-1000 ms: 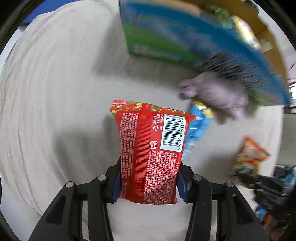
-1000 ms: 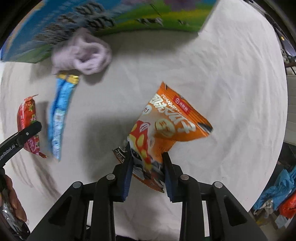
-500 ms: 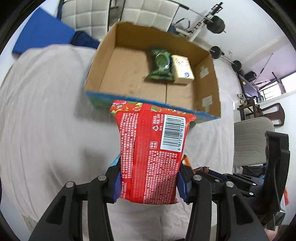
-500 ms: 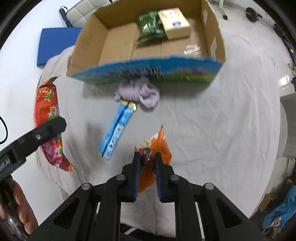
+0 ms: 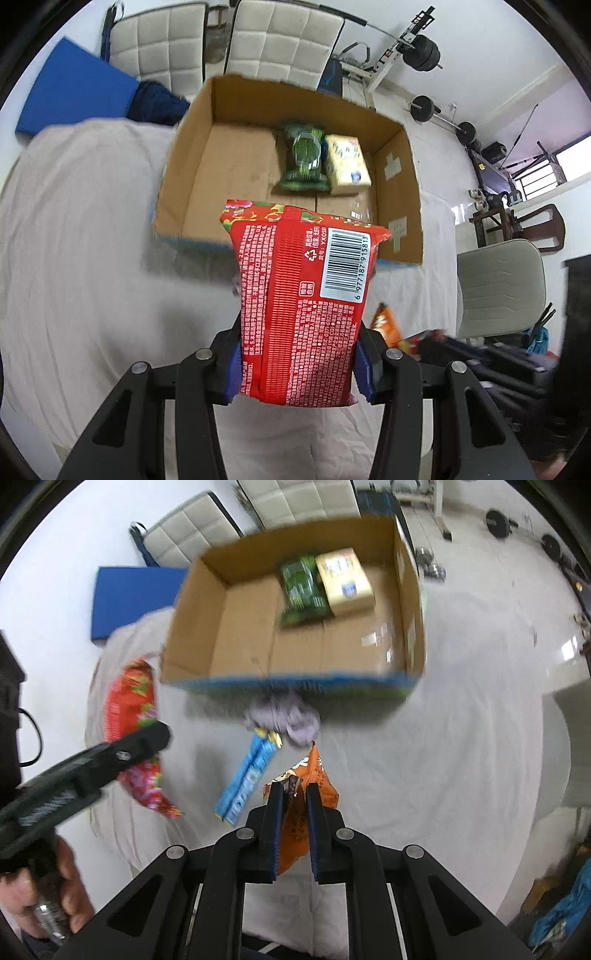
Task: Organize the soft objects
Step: 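Carry both bags into the box and open both tools to drop them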
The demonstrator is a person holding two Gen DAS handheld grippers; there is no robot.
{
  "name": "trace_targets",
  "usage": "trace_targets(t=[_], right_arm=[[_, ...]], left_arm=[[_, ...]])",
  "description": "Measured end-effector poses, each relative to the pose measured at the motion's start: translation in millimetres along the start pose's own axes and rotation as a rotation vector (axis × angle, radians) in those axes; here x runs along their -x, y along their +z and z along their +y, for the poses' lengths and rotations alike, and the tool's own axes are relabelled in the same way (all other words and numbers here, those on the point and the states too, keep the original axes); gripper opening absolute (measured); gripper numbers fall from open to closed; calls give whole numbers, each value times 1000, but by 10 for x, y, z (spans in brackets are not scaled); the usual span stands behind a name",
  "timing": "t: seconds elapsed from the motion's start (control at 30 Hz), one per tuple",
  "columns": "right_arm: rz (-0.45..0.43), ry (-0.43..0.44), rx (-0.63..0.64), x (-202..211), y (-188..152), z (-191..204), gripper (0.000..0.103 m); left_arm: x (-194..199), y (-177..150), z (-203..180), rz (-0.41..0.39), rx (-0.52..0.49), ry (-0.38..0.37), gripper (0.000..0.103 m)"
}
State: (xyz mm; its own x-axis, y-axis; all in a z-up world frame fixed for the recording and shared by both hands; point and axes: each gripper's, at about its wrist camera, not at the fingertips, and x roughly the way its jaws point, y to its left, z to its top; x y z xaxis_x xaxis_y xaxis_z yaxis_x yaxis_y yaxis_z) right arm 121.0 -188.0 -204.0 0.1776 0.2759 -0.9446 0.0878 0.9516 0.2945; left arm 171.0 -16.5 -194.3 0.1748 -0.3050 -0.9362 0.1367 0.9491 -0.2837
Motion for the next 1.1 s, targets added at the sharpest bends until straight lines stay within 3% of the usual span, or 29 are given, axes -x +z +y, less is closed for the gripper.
trace_targets(t=[0.2,0.33,0.47,0.6,0.87,1.1], right_arm=[[-115,-34,37,431,476,137,13],[-152,-73,24,433,814,118,13],[-147,-118,5,196,1117,22,13],[-83,-137,-36,-216,1316,-120,13],[-7,-174,-92,-811,1442,-373,13],[17,-208,-120,-1057,1570,-502,13]], left_arm=[[90,426,-106,-39,-32,21,45],[34,720,-127,-48,-50,42,45],[-131,991,-70,-36,-57,69,45],[-416,1224,60,2,-48,100,45],[-1014,1609,274,95,-33,131,45],[-1423,1875,346,179,-22,156,46]])
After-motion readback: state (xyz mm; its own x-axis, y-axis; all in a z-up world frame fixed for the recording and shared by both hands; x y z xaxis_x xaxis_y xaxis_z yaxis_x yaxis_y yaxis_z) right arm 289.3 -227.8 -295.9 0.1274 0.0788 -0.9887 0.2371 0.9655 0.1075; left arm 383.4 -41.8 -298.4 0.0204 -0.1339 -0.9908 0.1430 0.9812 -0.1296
